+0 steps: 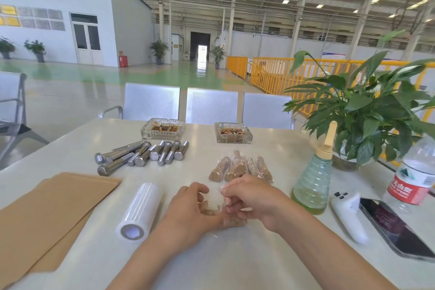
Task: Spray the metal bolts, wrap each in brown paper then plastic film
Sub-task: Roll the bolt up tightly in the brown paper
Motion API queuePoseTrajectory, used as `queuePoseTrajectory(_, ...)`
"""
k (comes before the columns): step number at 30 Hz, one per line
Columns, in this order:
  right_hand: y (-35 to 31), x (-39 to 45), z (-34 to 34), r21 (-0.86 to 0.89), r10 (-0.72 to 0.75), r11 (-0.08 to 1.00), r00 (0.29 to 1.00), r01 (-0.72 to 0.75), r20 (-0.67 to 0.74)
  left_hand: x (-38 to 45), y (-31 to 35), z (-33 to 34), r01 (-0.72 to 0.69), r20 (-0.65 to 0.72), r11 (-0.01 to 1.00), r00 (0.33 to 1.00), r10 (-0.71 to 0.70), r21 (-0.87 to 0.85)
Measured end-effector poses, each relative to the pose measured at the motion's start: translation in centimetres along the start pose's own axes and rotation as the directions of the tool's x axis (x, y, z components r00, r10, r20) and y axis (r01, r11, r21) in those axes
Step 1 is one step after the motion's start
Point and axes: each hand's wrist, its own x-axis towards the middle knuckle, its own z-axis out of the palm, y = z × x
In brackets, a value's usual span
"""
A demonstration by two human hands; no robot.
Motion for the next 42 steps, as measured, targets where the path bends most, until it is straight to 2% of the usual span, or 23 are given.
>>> queuePoseTrajectory(3,-0.1,0.2,-0.4,0.030,0.021,0.999,1.000,-0.021,0.001,-1.6,-0.6,-1.5,0.098,0.043,0.965,0.995,-0.090,-0.243)
queuePoseTrajectory(6,0.1,0.2,-0.8,0.071,0.045,0.996,0.999,-0.046,0.013,-3.0,-0.7,-1.5,0.111,-0.033,0.918,0.991,-0.133,-0.380)
queuePoseTrajectory(11,0.0,-0.1,-1.1,0.092,0.053,0.994,0.998,-0.055,0.025,-2.8,-1.1,-0.9,-0.037,-0.202,0.992,0.979,0.012,-0.122)
queuePoseTrajectory(14,0.0,-0.2,-0.4,-0.007,0.006,1.000,1.000,-0.006,0.016,-2.4,-1.1,-0.7,-0.105,-0.229,0.994,0.967,0.109,0.030)
queuePoseTrajectory(18,-0.3,-0.1,1.1,-0.124,-0.083,0.989,0.997,0.081,-0.010,-1.8,-0.4,-0.3,-0.038,-0.264,0.978,0.960,0.093,0.207)
queuePoseTrajectory(20,-0.4,0.2,1.9,-0.220,-0.097,0.972,0.995,0.085,-0.040,-1.5,-0.3,-0.4,0.000,-0.232,0.984,0.972,0.042,0.177)
queuePoseTrajectory(23,-0.2,0.6,2.9,-0.320,-0.076,0.946,0.995,0.052,-0.064,-1.2,0.0,-1.2,0.036,-0.124,0.999,0.992,-0.030,0.041)
queuePoseTrajectory(29,0.1,1.2,3.2,-0.335,-0.081,0.941,0.994,0.052,-0.071,-1.0,0.4,-2.6,0.030,0.020,0.998,0.999,-0.031,0.046)
queuePoseTrajectory(39,1.3,1.3,3.5,-0.466,-0.246,0.868,0.963,0.169,-0.108,-1.3,0.5,-2.0,-0.030,-0.001,0.988,1.000,0.030,0.150)
queuePoseTrajectory(42,1.4,1.1,3.4,-0.423,-0.233,0.889,0.969,0.177,-0.084,-1.4,0.3,-1.8,-0.049,-0.001,0.984,0.999,0.049,0.171)
